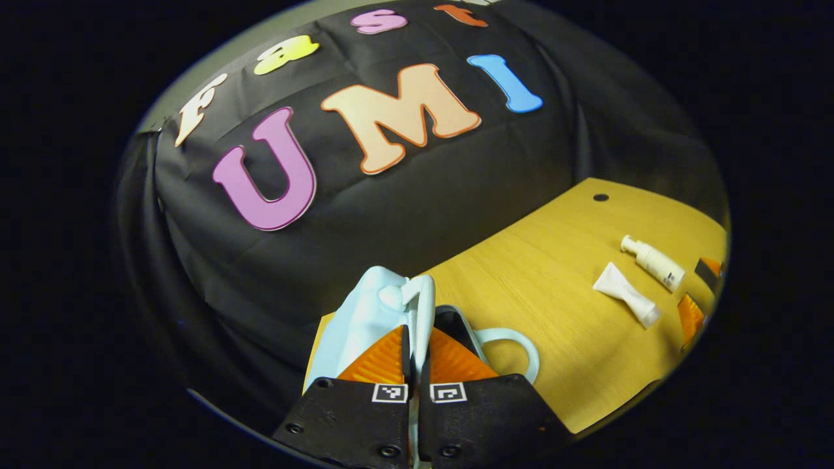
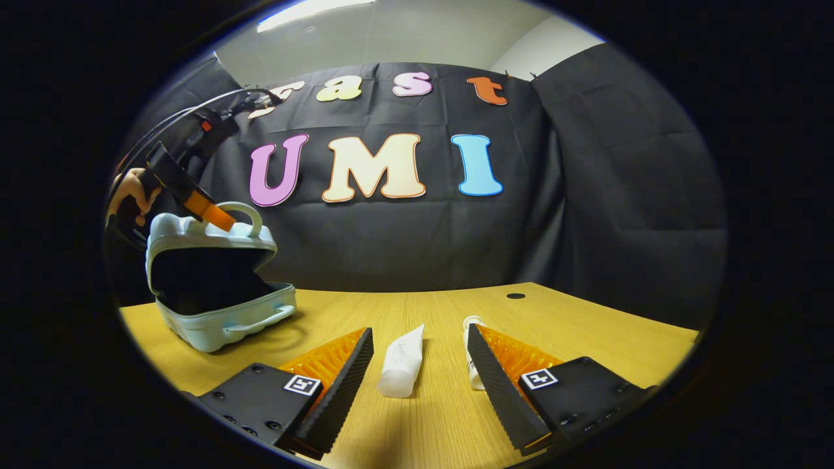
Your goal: First open the suitcase, pack the skin care products into it, and then close the suitcase.
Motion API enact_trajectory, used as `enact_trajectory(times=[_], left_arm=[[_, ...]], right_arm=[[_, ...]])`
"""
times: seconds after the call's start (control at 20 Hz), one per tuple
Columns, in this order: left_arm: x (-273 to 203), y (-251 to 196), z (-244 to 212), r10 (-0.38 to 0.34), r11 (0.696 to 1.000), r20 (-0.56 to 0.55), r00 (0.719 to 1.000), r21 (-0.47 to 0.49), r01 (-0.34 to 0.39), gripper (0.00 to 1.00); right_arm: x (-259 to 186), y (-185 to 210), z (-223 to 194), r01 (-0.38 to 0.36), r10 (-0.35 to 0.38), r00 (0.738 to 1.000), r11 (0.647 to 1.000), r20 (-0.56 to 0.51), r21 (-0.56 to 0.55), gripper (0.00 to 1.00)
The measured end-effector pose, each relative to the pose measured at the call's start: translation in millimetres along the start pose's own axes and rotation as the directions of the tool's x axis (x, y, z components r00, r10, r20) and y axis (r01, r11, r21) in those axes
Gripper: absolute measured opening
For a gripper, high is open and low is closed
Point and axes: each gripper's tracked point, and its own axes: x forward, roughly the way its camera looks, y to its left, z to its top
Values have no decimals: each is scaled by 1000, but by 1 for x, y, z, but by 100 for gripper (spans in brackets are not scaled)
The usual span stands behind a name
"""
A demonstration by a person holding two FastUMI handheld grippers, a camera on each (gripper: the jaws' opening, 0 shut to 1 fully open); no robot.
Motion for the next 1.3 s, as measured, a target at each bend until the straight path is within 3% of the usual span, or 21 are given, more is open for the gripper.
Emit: enact_trajectory(times=[0.4, 0.65, 0.7, 0.85, 1.0, 1.15, 1.3], left_arm=[[-32, 88, 7, 64, 966, 79, 995, -256, -42, 0], [-36, 164, -3, 199, 956, 72, 977, -232, -178, 0], [-37, 175, -7, 211, 952, 66, 975, -242, -189, 0], [-35, 210, -24, 237, 941, 46, 971, -260, -217, 0], [-31, 250, -52, 279, 941, 7, 960, -202, -271, 0], [-29, 276, -83, 291, 938, -30, 956, -185, -292, 0], [-25, 285, -109, 256, 949, -35, 966, -179, -259, 0]], right_arm=[[0, 0, -1, -1, 1, 1000, 1000, 2, -2, 95], [0, 0, -1, -1, 1, 1000, 1000, 2, -2, 95], [0, 0, 0, -1, 1, 1000, 1000, 2, -2, 92], [0, 0, -1, -2, 2, 1000, 1000, 2, -3, 95], [0, 0, -1, -4, 4, 1000, 1000, 2, -3, 95], [0, 0, -1, -5, 5, 1000, 1000, 3, -3, 95], [0, 0, -1, -5, 5, 1000, 1000, 3, -3, 95]])
